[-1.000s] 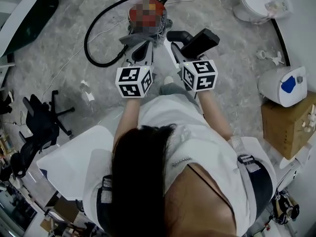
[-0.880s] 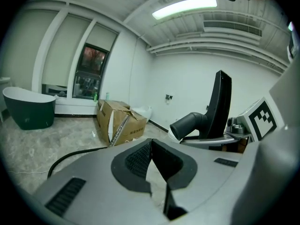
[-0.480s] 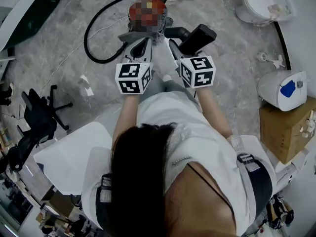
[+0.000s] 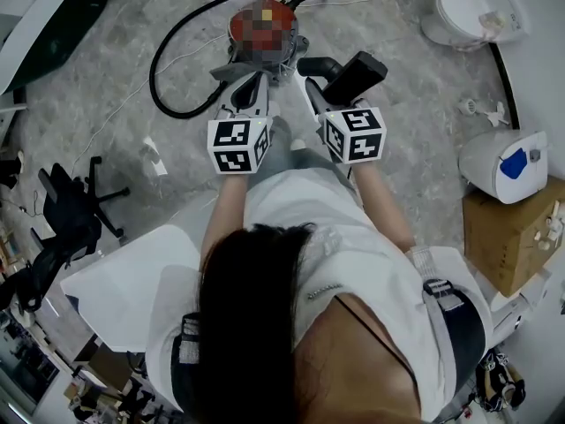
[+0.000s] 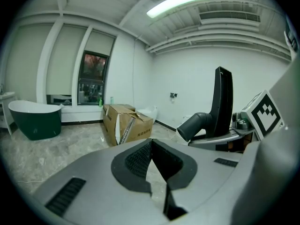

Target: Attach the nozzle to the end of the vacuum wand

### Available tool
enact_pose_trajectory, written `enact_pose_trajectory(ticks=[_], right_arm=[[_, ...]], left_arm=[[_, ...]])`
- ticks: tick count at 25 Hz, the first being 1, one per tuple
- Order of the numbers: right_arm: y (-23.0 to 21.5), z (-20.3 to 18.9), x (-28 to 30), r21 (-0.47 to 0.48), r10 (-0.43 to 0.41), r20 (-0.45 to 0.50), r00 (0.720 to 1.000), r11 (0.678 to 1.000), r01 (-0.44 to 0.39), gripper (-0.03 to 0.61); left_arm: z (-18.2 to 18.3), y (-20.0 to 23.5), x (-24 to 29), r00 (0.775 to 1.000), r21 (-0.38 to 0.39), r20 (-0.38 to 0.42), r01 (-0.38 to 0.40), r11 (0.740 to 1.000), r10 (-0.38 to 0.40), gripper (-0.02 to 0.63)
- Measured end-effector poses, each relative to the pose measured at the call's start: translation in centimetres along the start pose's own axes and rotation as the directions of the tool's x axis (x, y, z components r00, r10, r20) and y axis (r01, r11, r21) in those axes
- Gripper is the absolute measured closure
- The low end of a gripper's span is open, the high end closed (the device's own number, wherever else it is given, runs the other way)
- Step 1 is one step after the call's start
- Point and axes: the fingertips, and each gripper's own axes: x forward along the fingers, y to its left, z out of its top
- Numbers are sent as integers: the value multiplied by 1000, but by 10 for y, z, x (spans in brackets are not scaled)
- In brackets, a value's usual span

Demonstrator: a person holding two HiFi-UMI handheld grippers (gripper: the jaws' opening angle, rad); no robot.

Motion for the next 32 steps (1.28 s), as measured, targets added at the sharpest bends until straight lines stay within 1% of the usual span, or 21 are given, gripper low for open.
enact_pose_trajectory(ticks=[8, 14, 18, 21, 26, 32], right_arm=[[-11, 6, 18, -1, -10, -4, 1000, 1000, 10, 407], [-19, 15, 41, -6, -23, -8, 1000, 1000, 23, 407], [-27, 20, 53, 0, -29, -17, 999, 1000, 29, 407], [-31, 24, 65, 4, -18, -25, 1000, 1000, 18, 407], [-39, 28, 84, 13, -44, -49, 998, 999, 44, 407], [-48, 37, 101, 26, -60, -59, 996, 998, 62, 407]], left_arm=[[5, 16, 15, 1000, 19, 11, -27, 999, 26, 612], [2, 38, 34, 1000, 7, -10, -30, 1000, 30, 612], [3, 43, 51, 999, 8, -29, -18, 1000, 18, 612], [6, 48, 65, 999, 3, -41, -8, 1000, 8, 612], [5, 62, 83, 997, -3, -74, 1, 1000, -1, 611], [12, 75, 103, 996, 2, -90, 14, 1000, -13, 612]])
